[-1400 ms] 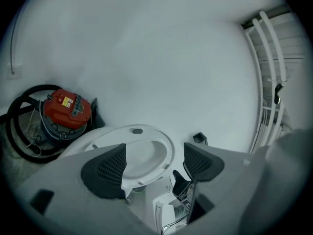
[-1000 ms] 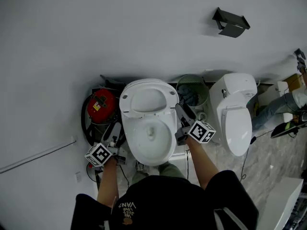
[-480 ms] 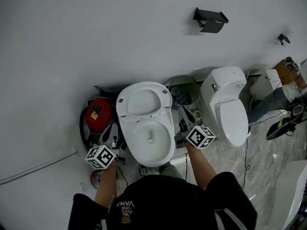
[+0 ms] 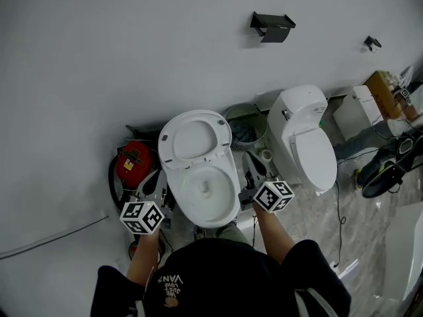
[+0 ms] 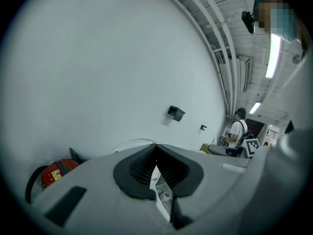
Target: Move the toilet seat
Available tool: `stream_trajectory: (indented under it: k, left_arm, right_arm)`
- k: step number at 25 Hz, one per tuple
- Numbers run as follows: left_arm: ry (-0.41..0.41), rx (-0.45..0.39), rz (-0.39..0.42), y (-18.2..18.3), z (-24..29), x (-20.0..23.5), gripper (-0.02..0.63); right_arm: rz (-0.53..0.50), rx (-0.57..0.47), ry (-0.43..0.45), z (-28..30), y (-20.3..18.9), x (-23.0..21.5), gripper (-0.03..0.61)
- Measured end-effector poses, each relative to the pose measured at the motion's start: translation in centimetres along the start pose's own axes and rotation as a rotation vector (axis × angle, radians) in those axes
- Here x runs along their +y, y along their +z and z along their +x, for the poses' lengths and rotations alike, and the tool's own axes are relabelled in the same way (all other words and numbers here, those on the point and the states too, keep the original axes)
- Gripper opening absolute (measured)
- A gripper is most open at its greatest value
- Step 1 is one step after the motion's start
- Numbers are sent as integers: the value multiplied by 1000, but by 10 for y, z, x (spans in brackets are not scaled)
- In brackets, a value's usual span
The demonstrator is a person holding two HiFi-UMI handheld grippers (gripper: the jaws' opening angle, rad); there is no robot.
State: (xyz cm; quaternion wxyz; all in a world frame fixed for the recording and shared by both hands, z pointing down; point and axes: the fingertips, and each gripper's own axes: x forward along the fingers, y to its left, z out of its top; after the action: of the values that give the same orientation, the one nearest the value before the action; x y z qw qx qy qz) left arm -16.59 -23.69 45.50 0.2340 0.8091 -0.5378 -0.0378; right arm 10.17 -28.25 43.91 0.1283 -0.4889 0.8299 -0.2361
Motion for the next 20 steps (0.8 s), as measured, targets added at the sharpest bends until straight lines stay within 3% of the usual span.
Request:
stream_trajectory:
  k: [11,20]
  left_arm:
    - [-111,21,23,-16,-38,-23,0]
    - [-110,41,109,-23,-64,-32,0]
  right_arm:
    - [-46,6,-32,-56,-19,36,-2]
    - [-47,30,-56,-86,-33,46,-2]
